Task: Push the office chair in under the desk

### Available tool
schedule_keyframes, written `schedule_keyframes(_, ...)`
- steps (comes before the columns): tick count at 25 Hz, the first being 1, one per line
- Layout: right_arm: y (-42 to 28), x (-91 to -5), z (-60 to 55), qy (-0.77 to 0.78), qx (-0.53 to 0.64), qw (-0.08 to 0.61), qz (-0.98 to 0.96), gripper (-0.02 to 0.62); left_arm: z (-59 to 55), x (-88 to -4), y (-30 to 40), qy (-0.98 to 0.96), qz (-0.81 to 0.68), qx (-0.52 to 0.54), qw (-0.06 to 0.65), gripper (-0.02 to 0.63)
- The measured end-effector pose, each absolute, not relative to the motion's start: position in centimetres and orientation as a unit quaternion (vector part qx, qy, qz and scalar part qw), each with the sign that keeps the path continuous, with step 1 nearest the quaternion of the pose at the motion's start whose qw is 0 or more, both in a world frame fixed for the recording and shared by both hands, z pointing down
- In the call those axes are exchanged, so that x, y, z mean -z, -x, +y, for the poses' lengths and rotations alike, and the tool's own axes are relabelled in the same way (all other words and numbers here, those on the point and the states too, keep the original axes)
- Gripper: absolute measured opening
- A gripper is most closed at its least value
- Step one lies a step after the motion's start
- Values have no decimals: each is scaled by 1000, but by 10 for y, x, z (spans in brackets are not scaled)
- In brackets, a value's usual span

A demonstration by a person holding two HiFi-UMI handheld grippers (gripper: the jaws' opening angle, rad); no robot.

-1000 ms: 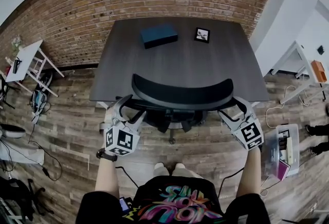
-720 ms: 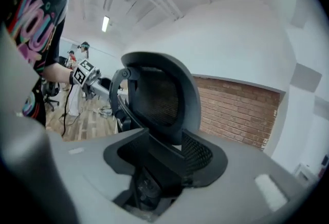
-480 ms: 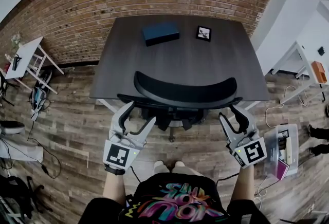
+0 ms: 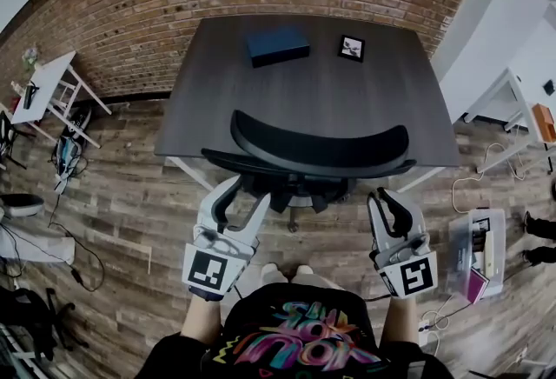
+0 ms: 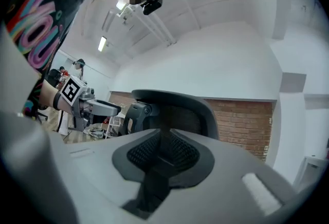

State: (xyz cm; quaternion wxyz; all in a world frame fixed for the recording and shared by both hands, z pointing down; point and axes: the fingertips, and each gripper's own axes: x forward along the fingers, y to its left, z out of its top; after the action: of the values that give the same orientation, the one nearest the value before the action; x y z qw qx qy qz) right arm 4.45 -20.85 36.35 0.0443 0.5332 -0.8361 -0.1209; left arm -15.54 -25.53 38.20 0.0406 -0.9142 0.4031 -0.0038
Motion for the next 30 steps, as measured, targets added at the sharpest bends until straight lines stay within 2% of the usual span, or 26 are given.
schedule_keyframes(5, -45, -368, -203, -549, 96, 10, -831, 8, -247, -388, 147, 917, 398, 3, 36, 131)
schedule_keyframes(10, -45, -372, -201, -548, 78, -2, -833, 2, -243, -385, 146, 913, 406, -6, 36, 2)
schedule_keyframes(30, -50, -378, -196, -546, 70, 12, -835, 2, -238, -394, 138, 916, 400, 13, 29, 2)
